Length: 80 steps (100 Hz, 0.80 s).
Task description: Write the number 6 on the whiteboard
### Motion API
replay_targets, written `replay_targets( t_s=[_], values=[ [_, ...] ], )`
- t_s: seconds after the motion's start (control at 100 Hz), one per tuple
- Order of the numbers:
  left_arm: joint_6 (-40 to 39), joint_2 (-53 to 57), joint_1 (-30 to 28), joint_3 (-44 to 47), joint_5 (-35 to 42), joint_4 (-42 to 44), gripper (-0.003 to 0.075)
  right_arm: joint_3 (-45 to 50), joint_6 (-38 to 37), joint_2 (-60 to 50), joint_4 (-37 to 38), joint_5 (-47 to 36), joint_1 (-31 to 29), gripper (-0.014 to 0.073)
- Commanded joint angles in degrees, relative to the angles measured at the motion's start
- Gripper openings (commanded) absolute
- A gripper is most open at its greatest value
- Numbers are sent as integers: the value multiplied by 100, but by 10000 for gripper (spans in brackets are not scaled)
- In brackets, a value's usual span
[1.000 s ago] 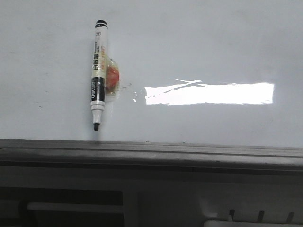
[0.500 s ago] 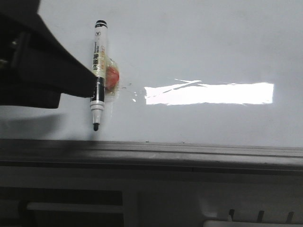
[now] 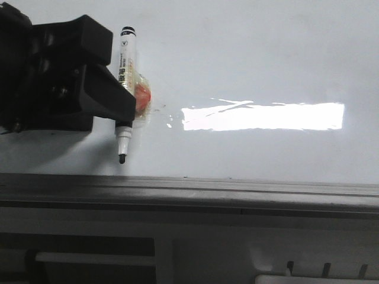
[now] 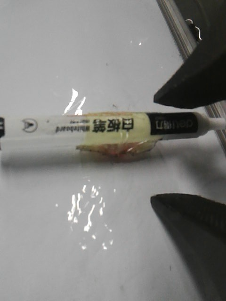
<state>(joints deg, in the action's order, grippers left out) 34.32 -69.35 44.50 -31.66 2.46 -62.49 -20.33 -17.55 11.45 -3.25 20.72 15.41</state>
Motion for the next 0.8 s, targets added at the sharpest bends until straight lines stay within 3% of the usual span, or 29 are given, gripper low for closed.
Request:
replay_targets(
  t_s=[0.0, 0.09, 0.23, 0.35, 0.42, 0.52, 0.63, 0.79],
  values=[
    [5, -107, -10, -112, 324, -48, 356, -215, 65, 119, -16, -440, 4, 324],
    [5, -128, -10, -112, 301, -48, 260, -215, 65, 119, -16, -490, 4, 324],
    [5, -103, -10, -112, 49, -48, -22, -220, 349, 119, -16, -473, 4, 324],
    [5, 78, -10, -121, -246, 194, -19, -409, 1376, 169, -32, 54, 4, 324],
    [75, 238, -10, -194, -653, 876, -19, -619, 1970, 289, -154, 416, 4, 324],
    [875, 405, 16, -503, -1756, 2080, -19, -950, 3215, 608, -778, 810, 4, 324],
    [2182, 448, 133, -862, -3067, 2846, -19, -1182, 4851, 1132, -2155, 1191, 4, 324],
    [2988, 448, 265, -1035, -3351, 2905, -19, -1349, 6989, 1989, -4501, 2016, 4, 324]
  ],
)
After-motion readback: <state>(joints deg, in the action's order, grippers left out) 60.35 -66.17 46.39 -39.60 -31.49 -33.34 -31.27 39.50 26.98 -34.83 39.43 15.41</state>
